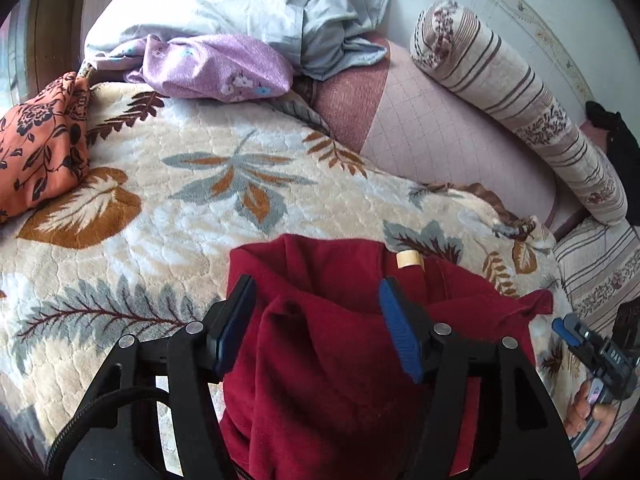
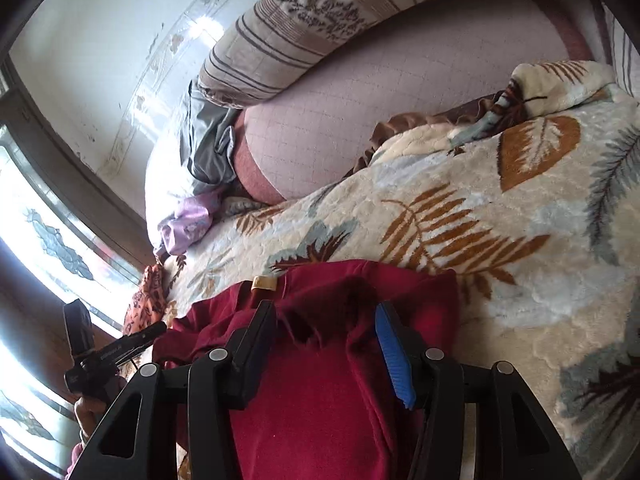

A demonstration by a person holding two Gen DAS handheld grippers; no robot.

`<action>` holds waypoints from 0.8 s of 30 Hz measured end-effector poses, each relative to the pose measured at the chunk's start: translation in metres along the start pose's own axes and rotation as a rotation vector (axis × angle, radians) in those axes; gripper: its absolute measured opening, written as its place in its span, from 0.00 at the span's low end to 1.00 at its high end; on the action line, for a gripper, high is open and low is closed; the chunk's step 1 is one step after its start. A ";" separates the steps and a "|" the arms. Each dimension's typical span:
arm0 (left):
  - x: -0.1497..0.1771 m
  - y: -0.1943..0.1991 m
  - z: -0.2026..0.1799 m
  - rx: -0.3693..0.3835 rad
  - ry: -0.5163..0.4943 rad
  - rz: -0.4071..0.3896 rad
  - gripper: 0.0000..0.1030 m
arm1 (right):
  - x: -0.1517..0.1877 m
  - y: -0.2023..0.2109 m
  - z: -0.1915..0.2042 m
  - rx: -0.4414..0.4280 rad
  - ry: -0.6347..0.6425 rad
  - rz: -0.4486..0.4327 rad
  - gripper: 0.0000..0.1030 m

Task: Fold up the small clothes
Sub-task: 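Grasp the hem with both grippers and lift it toward the collar, then lay the hem over the sweatshirt body and open both grippers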

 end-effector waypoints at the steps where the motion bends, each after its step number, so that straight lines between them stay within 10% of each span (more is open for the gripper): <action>1: -0.001 0.004 0.001 -0.002 -0.002 -0.002 0.62 | 0.003 0.005 0.007 0.000 0.032 0.000 0.48; 9: 0.019 -0.008 -0.015 -0.036 -0.082 0.027 0.62 | 0.043 -0.044 0.040 0.050 0.220 0.143 0.48; 15: 0.020 -0.066 0.013 -0.234 -0.028 0.126 0.62 | -0.004 -0.095 -0.007 0.219 0.056 0.105 0.48; 24: 0.023 -0.066 0.022 -0.251 -0.022 0.123 0.64 | -0.013 -0.109 -0.028 0.295 0.047 0.101 0.48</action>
Point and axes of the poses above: each gripper's, at about its wrist camera, not at the fingertips, and y roughly against the way its jaws point, z to its left, x to its underside, the point moved 8 cm from there along -y, roughly the way its jaws point, and after that the axes turned 1 degree about -x, right-handed, at the moved point
